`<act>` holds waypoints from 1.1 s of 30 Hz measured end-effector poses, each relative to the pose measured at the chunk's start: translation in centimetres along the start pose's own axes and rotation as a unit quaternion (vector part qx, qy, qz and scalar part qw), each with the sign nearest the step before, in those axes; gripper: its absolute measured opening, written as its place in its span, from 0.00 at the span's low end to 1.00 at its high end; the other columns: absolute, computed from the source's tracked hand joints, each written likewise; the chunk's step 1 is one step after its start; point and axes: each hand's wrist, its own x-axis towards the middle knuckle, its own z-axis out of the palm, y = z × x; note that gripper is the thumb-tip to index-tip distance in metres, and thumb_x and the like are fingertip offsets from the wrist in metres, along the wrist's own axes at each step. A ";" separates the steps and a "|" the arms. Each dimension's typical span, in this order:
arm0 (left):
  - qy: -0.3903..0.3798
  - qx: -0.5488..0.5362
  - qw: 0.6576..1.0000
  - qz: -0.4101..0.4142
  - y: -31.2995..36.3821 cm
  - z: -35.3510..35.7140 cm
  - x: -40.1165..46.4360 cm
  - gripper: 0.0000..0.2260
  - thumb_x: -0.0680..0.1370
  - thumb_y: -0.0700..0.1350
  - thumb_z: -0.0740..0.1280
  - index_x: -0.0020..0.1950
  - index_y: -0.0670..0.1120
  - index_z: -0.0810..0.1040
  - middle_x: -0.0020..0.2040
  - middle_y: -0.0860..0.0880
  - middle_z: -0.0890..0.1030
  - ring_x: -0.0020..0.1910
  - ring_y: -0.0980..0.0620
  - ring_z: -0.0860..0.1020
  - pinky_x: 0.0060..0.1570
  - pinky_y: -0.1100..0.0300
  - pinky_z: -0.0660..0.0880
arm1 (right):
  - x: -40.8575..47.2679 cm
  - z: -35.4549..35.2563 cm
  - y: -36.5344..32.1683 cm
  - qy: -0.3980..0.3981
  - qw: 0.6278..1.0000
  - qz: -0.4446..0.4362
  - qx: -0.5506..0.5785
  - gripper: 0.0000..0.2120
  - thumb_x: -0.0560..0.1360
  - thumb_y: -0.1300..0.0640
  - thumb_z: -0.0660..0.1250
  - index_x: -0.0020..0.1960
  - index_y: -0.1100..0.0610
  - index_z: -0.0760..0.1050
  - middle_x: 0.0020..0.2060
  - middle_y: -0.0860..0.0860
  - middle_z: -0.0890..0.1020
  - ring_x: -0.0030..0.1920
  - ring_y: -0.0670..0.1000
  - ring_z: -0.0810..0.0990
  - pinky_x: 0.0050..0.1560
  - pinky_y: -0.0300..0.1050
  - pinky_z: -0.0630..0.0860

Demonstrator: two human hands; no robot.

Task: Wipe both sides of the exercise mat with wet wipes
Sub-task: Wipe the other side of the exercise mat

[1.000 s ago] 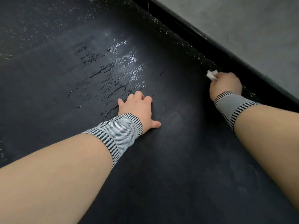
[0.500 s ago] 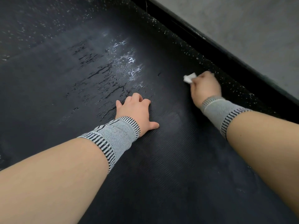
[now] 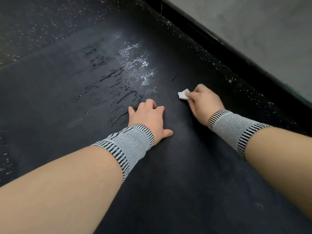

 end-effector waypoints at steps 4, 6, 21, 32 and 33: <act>-0.006 0.001 1.000 0.002 0.1 0.1 0.0 0.37 0.71 0.67 0.68 0.75 0.55 0.63 0.69 0.51 0.64 0.71 0.48 0.63 0.73 0.35 0.54 | 2.1 -0.7 2.9 0.034 0.993 0.113 -0.024 0.14 0.78 0.54 0.59 0.59 0.57 0.77 0.52 0.57 0.74 0.52 0.60 0.76 0.48 0.47 0.70; -0.006 0.001 1.000 0.002 0.0 0.1 0.0 0.37 0.71 0.67 0.68 0.76 0.55 0.63 0.69 0.50 0.64 0.71 0.48 0.63 0.73 0.35 0.54 | 2.6 -1.0 3.0 0.043 0.974 0.221 -0.012 0.15 0.78 0.56 0.59 0.62 0.56 0.76 0.55 0.60 0.73 0.54 0.62 0.75 0.51 0.49 0.71; -0.002 -0.010 1.000 0.012 -0.4 0.3 -0.1 0.38 0.71 0.68 0.68 0.77 0.55 0.61 0.70 0.51 0.63 0.72 0.48 0.61 0.72 0.34 0.52 | -0.1 -0.2 -2.1 0.005 0.998 0.060 -0.010 0.13 0.78 0.54 0.59 0.56 0.58 0.78 0.51 0.57 0.73 0.48 0.59 0.75 0.47 0.48 0.71; 0.003 -0.015 1.000 0.010 -0.4 0.4 -0.2 0.37 0.71 0.67 0.68 0.76 0.55 0.62 0.69 0.51 0.63 0.72 0.48 0.61 0.72 0.34 0.52 | 0.5 -0.7 -1.6 -0.007 0.993 0.113 -0.046 0.14 0.78 0.56 0.58 0.56 0.59 0.77 0.50 0.59 0.74 0.49 0.62 0.75 0.44 0.48 0.70; 0.005 -0.016 1.000 0.009 -0.4 0.4 -0.2 0.37 0.71 0.68 0.68 0.76 0.55 0.62 0.69 0.51 0.63 0.72 0.48 0.61 0.72 0.34 0.52 | -0.7 -0.6 -2.7 -0.013 0.999 0.040 -0.033 0.13 0.78 0.55 0.57 0.55 0.59 0.77 0.49 0.57 0.74 0.48 0.60 0.75 0.43 0.48 0.70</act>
